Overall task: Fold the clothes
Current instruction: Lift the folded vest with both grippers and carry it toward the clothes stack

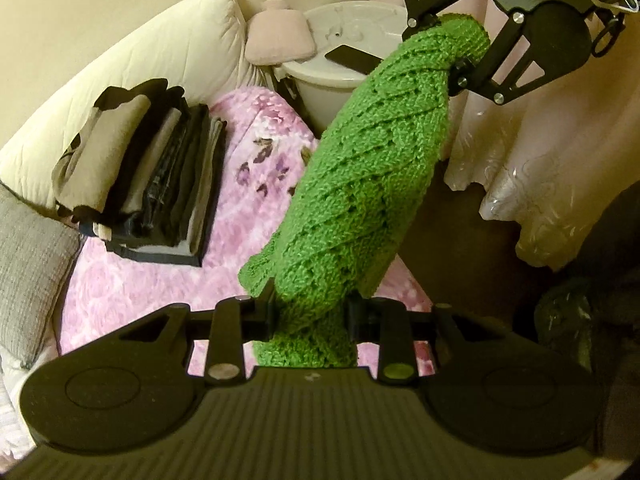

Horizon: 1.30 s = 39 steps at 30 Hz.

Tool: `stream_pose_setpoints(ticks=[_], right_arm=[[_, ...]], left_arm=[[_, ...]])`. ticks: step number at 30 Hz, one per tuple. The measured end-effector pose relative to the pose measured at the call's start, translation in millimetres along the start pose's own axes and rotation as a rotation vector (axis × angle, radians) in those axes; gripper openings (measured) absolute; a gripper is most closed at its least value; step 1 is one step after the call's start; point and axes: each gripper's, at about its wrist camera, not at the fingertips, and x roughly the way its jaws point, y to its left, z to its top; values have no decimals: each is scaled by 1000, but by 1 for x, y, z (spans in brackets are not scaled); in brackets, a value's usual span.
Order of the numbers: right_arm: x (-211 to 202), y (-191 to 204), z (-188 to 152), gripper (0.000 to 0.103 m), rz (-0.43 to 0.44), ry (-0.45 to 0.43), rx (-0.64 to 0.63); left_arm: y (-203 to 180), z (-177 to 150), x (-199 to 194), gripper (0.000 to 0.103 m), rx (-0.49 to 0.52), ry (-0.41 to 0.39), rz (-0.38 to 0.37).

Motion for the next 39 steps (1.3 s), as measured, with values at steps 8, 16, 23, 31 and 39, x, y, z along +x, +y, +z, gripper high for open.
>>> stream_pose_setpoints(ticks=[8, 16, 23, 31, 39], right_arm=[[13, -19, 14, 27, 20, 3, 7], [29, -40, 26, 27, 73, -36, -54], [51, -74, 33, 27, 145, -93, -153], [69, -125, 30, 27, 233, -160, -288], [80, -158, 18, 27, 304, -198, -411]], left_arm=[[27, 6, 5, 27, 6, 7, -7], [43, 8, 5, 27, -58, 46, 18], [60, 20, 14, 27, -177, 96, 67], [66, 50, 24, 27, -332, 148, 134], [57, 72, 36, 27, -461, 179, 169]])
